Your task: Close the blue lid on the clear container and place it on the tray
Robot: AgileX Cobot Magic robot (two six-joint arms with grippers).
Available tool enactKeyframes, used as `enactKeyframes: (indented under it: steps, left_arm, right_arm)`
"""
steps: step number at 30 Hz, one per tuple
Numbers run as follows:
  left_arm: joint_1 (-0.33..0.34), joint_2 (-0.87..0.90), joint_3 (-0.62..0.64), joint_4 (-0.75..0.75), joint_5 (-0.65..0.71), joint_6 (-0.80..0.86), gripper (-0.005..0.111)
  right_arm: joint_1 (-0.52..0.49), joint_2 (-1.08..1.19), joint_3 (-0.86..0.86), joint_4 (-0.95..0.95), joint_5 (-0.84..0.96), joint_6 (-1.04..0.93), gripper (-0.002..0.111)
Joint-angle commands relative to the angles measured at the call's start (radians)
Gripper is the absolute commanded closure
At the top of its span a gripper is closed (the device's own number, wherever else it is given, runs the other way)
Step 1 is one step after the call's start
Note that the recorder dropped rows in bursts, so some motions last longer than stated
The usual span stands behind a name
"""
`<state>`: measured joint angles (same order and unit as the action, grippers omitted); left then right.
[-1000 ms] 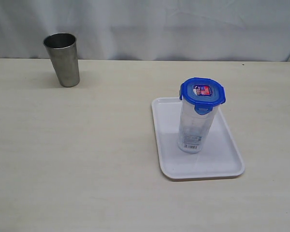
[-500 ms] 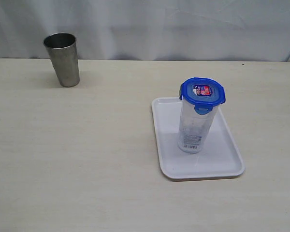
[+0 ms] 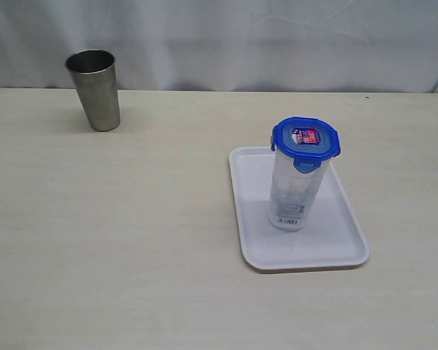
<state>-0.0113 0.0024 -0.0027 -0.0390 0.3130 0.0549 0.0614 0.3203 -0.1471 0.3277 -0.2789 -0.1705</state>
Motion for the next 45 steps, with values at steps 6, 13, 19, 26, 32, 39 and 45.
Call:
enactKeyframes:
  steps: [6, 13, 19, 26, 32, 39, 45]
  left_arm:
    - [0.005, -0.002, 0.003, 0.001, -0.004, 0.004, 0.107]
    - [0.005, -0.002, 0.003, 0.001, -0.004, 0.004, 0.107]
    - [0.005, -0.002, 0.003, 0.001, -0.004, 0.004, 0.107]
    - [0.005, -0.002, 0.003, 0.001, -0.004, 0.004, 0.107]
    - [0.005, -0.002, 0.003, 0.001, -0.004, 0.004, 0.107]
    - [0.005, -0.002, 0.003, 0.001, -0.004, 0.004, 0.107]
    - [0.005, -0.002, 0.003, 0.001, -0.004, 0.004, 0.107]
  right_arm:
    - [-0.003, -0.291, 0.147, 0.001, -0.099, 0.058, 0.104]
    - [-0.003, -0.320, 0.147, 0.000, -0.088, 0.051, 0.104]
    - [-0.003, -0.320, 0.147, -0.062, -0.086, 0.051, 0.104]
    - [-0.003, -0.320, 0.147, -0.295, -0.083, 0.055, 0.104]
    - [-0.003, -0.320, 0.147, -0.683, -0.083, 0.192, 0.104]
    - [-0.003, -0.320, 0.147, -0.657, 0.101, 0.202, 0.104]
    - [-0.003, -0.320, 0.147, -0.654, 0.349, 0.323, 0.104]
